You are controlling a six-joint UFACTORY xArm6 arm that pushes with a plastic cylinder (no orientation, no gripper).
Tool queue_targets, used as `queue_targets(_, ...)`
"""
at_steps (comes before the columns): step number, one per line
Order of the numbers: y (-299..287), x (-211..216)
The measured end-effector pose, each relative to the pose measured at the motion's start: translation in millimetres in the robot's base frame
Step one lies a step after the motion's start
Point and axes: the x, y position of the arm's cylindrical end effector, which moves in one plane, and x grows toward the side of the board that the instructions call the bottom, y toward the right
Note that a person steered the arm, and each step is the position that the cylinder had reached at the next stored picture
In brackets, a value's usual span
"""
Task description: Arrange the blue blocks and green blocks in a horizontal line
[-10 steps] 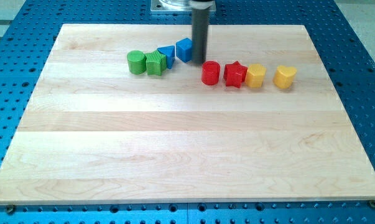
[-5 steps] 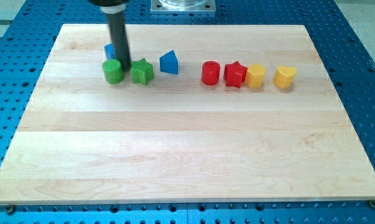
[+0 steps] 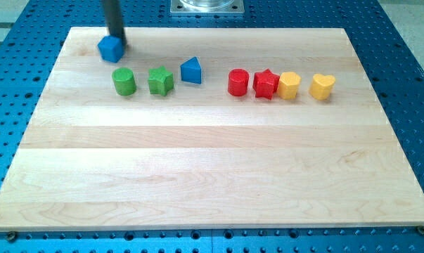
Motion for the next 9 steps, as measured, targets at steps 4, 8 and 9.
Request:
queue_targets(4,83.5,3.8)
queue_targets(8,148.9,56.3)
queue_targets(9,141.1,25.6)
